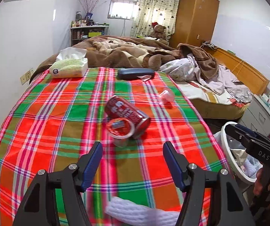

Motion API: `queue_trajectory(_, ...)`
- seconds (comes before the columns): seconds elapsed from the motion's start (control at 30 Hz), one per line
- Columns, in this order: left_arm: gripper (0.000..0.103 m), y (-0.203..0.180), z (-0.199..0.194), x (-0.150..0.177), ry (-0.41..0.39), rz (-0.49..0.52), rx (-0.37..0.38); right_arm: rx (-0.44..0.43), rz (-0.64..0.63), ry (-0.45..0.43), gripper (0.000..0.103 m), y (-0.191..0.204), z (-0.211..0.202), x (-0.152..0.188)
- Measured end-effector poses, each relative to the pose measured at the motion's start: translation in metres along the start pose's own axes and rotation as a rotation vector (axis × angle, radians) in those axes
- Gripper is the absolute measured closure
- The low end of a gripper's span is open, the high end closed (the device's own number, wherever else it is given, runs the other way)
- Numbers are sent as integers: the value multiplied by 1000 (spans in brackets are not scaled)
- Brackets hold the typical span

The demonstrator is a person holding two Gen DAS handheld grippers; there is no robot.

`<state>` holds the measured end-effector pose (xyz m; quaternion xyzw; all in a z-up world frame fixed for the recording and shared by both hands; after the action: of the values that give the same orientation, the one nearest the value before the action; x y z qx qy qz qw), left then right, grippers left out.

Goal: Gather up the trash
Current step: 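Move both tools back to the red jelly cup and red milk can, then grasp the red jelly cup with the left tool while the right tool grasps the red milk can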

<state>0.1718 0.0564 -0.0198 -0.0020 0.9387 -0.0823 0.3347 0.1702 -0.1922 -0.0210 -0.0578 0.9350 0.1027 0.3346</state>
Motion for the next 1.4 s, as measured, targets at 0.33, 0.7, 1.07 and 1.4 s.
queue_trajectory(0.33, 37, 24, 27, -10, 38, -12, -16, -28, -55, 29, 42, 26, 21, -18)
queue_trajectory(0.7, 37, 32, 63, -23, 86, 7, 3, -34, -109, 50, 42, 53, 44, -36)
queue_trajectory(1.07, 37, 53, 78, -30, 100, -16, 10, -63, -136, 79, 42, 79, 63, -47)
queue_trajectory(1.4, 49, 91, 72, -30, 89, -73, -22, -113, -178, 110, 42, 103, 74, -47)
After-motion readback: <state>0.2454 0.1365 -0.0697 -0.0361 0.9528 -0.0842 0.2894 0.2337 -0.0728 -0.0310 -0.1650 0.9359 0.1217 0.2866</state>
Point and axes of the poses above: each gripper's, at about its wrist camera, not at the fingertips, and z roughly the way its jaws point, y to its left, x to its underside, the point moved 3 cm from there along z, roughly the way its jaws point, and after that the axes turned 7 degrees about y, right-handed, at the moved point
